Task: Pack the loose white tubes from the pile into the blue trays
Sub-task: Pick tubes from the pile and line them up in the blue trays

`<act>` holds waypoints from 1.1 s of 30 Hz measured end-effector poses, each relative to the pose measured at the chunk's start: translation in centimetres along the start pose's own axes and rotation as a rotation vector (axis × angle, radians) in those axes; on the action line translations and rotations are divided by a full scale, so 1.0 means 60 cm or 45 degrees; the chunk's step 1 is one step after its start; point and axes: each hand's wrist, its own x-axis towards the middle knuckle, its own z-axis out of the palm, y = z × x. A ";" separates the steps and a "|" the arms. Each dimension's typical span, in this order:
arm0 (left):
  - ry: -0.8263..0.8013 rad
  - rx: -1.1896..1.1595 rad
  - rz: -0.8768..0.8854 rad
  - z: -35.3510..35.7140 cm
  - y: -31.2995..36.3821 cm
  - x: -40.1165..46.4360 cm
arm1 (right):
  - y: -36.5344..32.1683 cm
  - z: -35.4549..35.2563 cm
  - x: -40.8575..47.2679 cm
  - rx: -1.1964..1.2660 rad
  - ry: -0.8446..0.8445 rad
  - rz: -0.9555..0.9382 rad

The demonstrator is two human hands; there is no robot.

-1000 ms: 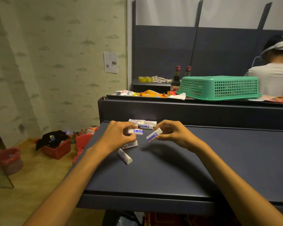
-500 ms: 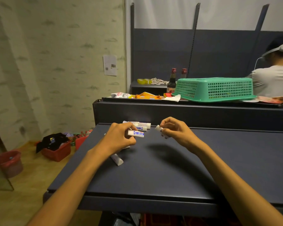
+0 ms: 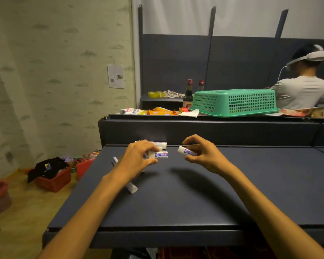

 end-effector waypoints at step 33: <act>-0.121 -0.349 0.499 0.453 0.703 0.111 | 0.162 -0.596 -0.653 -0.928 0.636 0.170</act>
